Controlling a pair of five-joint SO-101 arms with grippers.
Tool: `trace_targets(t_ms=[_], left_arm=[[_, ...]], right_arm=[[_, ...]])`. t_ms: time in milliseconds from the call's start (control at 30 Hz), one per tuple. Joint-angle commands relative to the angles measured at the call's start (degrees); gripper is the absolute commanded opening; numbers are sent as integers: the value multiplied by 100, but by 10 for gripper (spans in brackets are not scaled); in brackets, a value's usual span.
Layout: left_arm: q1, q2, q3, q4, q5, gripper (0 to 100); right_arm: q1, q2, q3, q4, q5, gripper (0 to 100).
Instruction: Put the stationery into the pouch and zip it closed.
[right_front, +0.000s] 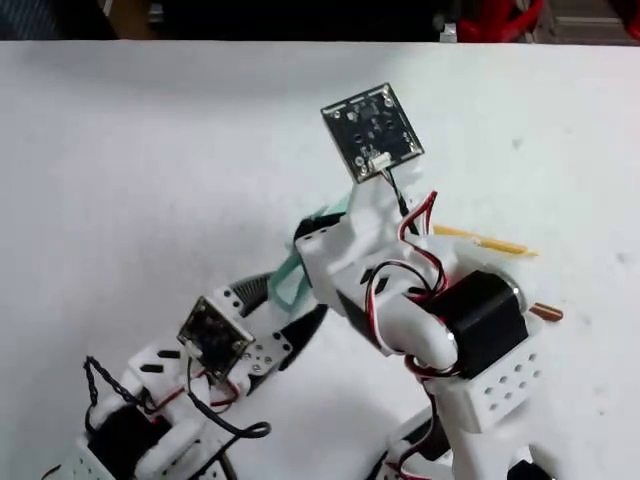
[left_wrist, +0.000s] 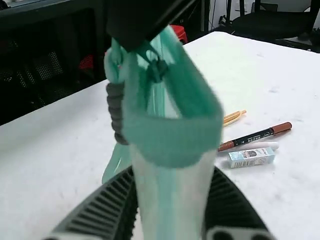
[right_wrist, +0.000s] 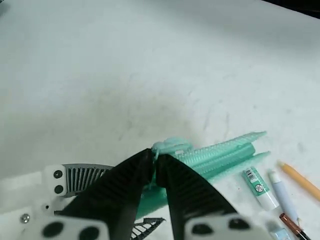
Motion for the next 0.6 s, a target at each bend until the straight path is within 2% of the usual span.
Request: trace_targets(t_ms=[0, 100, 333, 567], left_arm=[[13, 31, 26, -246, 18, 21], [13, 31, 26, -229, -290, 23], [13, 31, 35, -149, -316, 23], [13, 31, 26, -114, -316, 23]], right_arm=[[-75, -57, -114, -4, 88, 18], [-22, -57, -123, -13, 316, 18], [875, -57, -79, -409, 589, 18], [1297, -57, -79, -576, 730, 18]])
